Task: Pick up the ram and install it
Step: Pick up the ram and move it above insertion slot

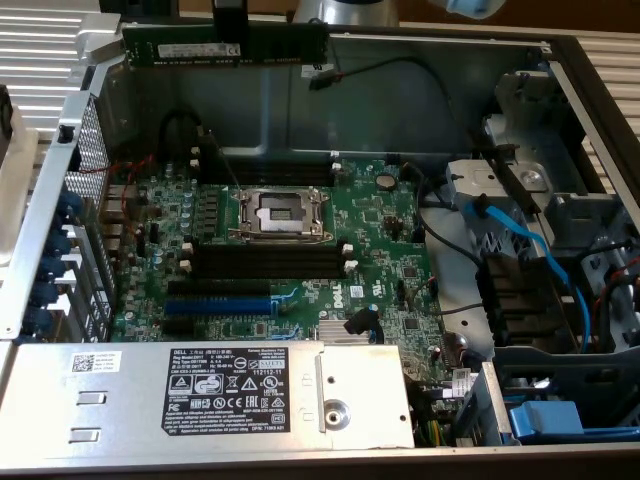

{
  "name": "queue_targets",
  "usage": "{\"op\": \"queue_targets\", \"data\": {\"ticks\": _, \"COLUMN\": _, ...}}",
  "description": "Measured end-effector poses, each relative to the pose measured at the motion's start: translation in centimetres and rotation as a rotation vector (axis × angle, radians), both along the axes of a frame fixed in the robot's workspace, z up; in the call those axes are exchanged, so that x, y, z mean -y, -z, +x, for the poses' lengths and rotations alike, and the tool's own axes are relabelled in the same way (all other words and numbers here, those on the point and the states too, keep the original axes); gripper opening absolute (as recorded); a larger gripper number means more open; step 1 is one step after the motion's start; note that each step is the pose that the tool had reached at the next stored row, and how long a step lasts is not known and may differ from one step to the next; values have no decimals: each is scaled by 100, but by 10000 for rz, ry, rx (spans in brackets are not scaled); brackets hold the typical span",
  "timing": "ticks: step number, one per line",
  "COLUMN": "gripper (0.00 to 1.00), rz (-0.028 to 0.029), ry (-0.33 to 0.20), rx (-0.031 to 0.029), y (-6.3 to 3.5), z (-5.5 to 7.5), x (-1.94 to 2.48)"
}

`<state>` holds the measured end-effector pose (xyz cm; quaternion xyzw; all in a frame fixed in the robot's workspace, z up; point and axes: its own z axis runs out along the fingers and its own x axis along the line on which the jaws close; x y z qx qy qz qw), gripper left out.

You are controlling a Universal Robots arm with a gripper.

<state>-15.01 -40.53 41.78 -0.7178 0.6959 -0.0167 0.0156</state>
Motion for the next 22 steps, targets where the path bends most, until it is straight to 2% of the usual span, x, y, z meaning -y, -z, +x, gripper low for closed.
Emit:
{"op": "queue_targets", "data": {"ticks": 3, "gripper": 12, "rz": 74, "ry": 54, "rx": 0, "y": 34, "z": 26, "x": 1}}
{"op": "queue_targets", "data": {"ticks": 8, "gripper": 12, "rz": 166, "ry": 125, "rx": 19, "y": 91, "z": 28, "x": 1}}
{"op": "queue_targets", "data": {"ticks": 22, "gripper": 12, "rz": 304, "ry": 270, "rx": 21, "y": 206, "z": 103, "x": 3}}
